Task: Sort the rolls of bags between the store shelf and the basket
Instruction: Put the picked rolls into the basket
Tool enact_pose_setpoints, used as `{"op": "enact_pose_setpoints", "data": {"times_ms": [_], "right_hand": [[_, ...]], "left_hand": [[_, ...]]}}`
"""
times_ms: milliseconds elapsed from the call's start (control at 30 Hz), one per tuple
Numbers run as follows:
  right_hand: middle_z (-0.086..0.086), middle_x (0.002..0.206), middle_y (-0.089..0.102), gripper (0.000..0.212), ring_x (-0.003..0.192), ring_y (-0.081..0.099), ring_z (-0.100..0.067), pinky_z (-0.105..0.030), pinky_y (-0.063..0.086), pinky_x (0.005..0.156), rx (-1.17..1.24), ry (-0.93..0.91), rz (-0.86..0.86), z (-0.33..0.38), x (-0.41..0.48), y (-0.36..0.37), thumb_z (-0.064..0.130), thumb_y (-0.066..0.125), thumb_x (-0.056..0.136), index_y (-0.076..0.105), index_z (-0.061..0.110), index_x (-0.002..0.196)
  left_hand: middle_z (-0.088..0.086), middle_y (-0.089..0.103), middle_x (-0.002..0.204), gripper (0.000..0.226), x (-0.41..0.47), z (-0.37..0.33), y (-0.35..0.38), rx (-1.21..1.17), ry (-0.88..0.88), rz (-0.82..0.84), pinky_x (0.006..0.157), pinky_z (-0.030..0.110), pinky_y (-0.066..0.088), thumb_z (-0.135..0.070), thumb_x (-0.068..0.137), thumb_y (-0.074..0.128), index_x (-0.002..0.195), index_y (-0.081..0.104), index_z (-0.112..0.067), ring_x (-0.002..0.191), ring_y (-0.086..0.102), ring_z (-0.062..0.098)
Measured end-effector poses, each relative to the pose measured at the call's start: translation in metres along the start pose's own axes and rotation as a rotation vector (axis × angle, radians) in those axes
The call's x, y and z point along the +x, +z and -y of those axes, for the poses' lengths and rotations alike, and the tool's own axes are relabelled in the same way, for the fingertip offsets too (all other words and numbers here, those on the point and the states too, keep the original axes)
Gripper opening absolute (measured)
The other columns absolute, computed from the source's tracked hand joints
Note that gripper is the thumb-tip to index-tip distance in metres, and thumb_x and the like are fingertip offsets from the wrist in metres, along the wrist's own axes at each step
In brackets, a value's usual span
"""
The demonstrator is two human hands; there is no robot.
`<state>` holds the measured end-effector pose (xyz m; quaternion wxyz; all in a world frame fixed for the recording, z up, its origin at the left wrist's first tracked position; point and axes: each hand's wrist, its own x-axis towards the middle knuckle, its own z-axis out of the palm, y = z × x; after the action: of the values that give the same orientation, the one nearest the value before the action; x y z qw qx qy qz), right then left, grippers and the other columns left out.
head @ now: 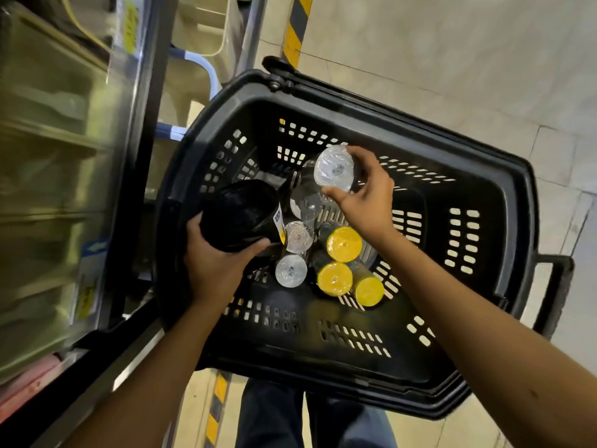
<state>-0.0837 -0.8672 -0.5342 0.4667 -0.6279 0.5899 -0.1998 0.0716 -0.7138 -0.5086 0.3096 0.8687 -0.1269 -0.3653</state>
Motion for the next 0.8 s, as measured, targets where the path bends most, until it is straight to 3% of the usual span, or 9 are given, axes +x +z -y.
{"op": "enact_pose_setpoints", "data": {"times_ms": [133, 200, 300, 367, 467, 567, 700, 800], "right_hand": [[0.016, 0.108, 0.055, 0.062, 0.100, 0.055, 0.001, -0.017, 0.047, 0.091, 0.037, -0.057, -0.060, -0.004, -0.018, 0.003, 0.006, 0.083, 0.065, 0.055, 0.006, 0.121], [0.012, 0.111, 0.057, 0.061, 0.104, 0.055, 0.005, -0.016, 0.045, 0.094, 0.035, -0.089, -0.072, -0.008, -0.025, 0.006, 0.006, 0.083, 0.066, 0.055, 0.005, 0.121], [0.001, 0.121, 0.057, 0.060, 0.115, 0.055, -0.007, -0.028, 0.046, 0.100, 0.002, -0.167, -0.030, -0.015, -0.030, 0.010, 0.007, 0.082, 0.068, 0.054, 0.003, 0.122], [0.000, 0.124, 0.055, 0.059, 0.118, 0.055, -0.013, -0.034, 0.046, 0.101, -0.025, -0.193, 0.006, -0.018, -0.029, 0.011, 0.009, 0.080, 0.071, 0.053, 0.003, 0.123], [0.003, 0.116, 0.057, 0.058, 0.107, 0.058, -0.010, -0.029, 0.050, 0.094, -0.024, -0.159, -0.009, -0.014, -0.013, 0.011, 0.015, 0.079, 0.072, 0.052, 0.003, 0.123], [0.003, 0.109, 0.059, 0.061, 0.102, 0.060, -0.012, -0.030, 0.051, 0.092, 0.000, -0.141, -0.048, -0.009, 0.003, 0.005, 0.025, 0.079, 0.070, 0.053, 0.001, 0.121], [0.004, 0.112, 0.057, 0.060, 0.103, 0.059, -0.012, -0.030, 0.051, 0.092, -0.039, -0.105, -0.035, -0.017, -0.002, -0.002, 0.020, 0.079, 0.070, 0.052, 0.004, 0.122], [0.009, 0.110, 0.056, 0.058, 0.100, 0.057, 0.003, -0.019, 0.049, 0.088, -0.019, -0.044, -0.121, -0.030, -0.010, -0.008, 0.017, 0.079, 0.072, 0.052, 0.005, 0.122]], "left_hand": [[-0.002, 0.051, 0.129, 0.092, -0.001, -0.001, 0.003, -0.003, 0.015, 0.010, 0.084, 0.013, 0.036, -0.018, 0.054, 0.090, 0.132, 0.041, -0.017, 0.112, 0.044, 0.005], [-0.002, 0.050, 0.130, 0.093, 0.000, 0.001, 0.005, -0.004, 0.018, 0.006, 0.084, 0.012, 0.036, -0.019, 0.053, 0.090, 0.132, 0.042, -0.017, 0.114, 0.045, 0.006], [0.000, 0.049, 0.132, 0.095, 0.002, 0.006, 0.008, -0.010, 0.007, -0.004, 0.088, 0.021, 0.038, -0.023, 0.051, 0.090, 0.132, 0.041, -0.019, 0.120, 0.046, 0.012], [-0.005, 0.049, 0.127, 0.094, 0.002, 0.007, 0.010, -0.022, 0.017, -0.002, 0.084, 0.012, 0.038, -0.023, 0.051, 0.090, 0.131, 0.041, -0.019, 0.117, 0.045, 0.010], [-0.012, 0.044, 0.117, 0.091, 0.002, 0.007, 0.014, -0.047, 0.032, 0.015, 0.071, -0.007, 0.032, -0.017, 0.054, 0.089, 0.131, 0.041, -0.014, 0.110, 0.043, 0.002], [-0.011, 0.044, 0.117, 0.090, 0.001, 0.007, 0.017, -0.037, 0.043, 0.006, 0.071, -0.010, 0.030, -0.017, 0.054, 0.090, 0.130, 0.042, -0.012, 0.110, 0.042, 0.002], [-0.010, 0.045, 0.118, 0.090, 0.001, 0.008, 0.017, -0.043, 0.053, -0.005, 0.074, -0.009, 0.030, -0.017, 0.054, 0.090, 0.130, 0.042, -0.012, 0.111, 0.043, 0.002], [-0.011, 0.044, 0.116, 0.089, 0.001, 0.008, 0.018, -0.044, 0.057, -0.013, 0.071, -0.011, 0.030, -0.015, 0.055, 0.089, 0.130, 0.042, -0.011, 0.110, 0.043, 0.002]]}}
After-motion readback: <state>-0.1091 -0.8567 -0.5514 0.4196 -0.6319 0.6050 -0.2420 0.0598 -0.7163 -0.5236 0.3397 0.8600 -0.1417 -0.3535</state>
